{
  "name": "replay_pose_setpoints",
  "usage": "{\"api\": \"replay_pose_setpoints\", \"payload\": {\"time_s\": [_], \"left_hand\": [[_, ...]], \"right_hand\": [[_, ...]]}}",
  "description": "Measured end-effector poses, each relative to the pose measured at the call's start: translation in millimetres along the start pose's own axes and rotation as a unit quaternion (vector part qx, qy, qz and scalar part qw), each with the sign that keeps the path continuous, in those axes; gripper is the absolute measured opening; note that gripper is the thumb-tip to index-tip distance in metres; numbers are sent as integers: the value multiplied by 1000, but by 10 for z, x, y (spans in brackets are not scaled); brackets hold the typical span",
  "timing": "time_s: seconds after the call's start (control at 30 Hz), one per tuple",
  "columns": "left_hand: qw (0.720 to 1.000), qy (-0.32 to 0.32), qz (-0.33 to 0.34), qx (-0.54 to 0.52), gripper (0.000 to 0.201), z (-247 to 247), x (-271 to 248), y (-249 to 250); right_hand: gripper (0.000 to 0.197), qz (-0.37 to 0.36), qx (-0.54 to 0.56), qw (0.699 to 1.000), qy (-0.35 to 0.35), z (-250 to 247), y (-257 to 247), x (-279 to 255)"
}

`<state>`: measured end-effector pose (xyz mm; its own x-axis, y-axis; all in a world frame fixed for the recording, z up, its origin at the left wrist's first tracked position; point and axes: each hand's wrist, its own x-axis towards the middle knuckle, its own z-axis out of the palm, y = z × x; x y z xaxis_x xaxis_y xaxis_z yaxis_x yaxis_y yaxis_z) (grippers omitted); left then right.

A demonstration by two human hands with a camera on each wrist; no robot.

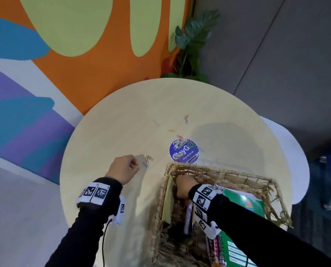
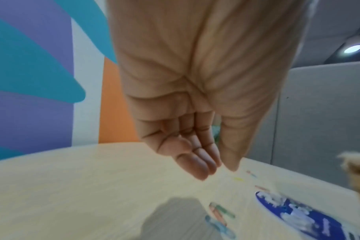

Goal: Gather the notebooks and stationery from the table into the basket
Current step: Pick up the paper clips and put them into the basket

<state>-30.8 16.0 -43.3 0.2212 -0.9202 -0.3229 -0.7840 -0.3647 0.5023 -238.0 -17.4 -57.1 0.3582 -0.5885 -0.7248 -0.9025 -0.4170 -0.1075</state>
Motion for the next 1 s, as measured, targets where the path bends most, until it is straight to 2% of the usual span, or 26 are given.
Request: {"api": "replay_pose_setpoints", "payload": {"time_s": [0.1,0.17,0.23,0.33,0.4,0.47,0.6,0.7,1.0], "left_hand": [[1000,7,-17,-9,10,107,209,-181],[1000,15,-14,-23,5,147,375,-209],[998,33,-2,-48,4,159,564,-188],[993,77,40,-81,9,151,911,-78],[989,96,65,-95,10,122,1168,41],[988,94,89,-86,11,86,1435,152],[992,49,109,-48,17,-17,1888,304],[993,24,119,-17,20,-70,2146,356],[982,-39,157,97,21,32,2589,338]], "right_hand": [[14,-11,7,1000,-18,-157,9,-109],[29,-23,34,999,-12,-354,79,-193],[26,-26,72,997,4,-638,203,-246],[22,-26,160,983,91,-1155,439,-110],[18,-25,159,972,171,-1468,524,157],[16,-25,137,967,213,-1672,538,540],[21,-35,102,974,201,-1750,497,1317],[22,-34,86,978,188,-1663,446,1656],[23,-9,79,986,144,-1508,419,1955]]}}
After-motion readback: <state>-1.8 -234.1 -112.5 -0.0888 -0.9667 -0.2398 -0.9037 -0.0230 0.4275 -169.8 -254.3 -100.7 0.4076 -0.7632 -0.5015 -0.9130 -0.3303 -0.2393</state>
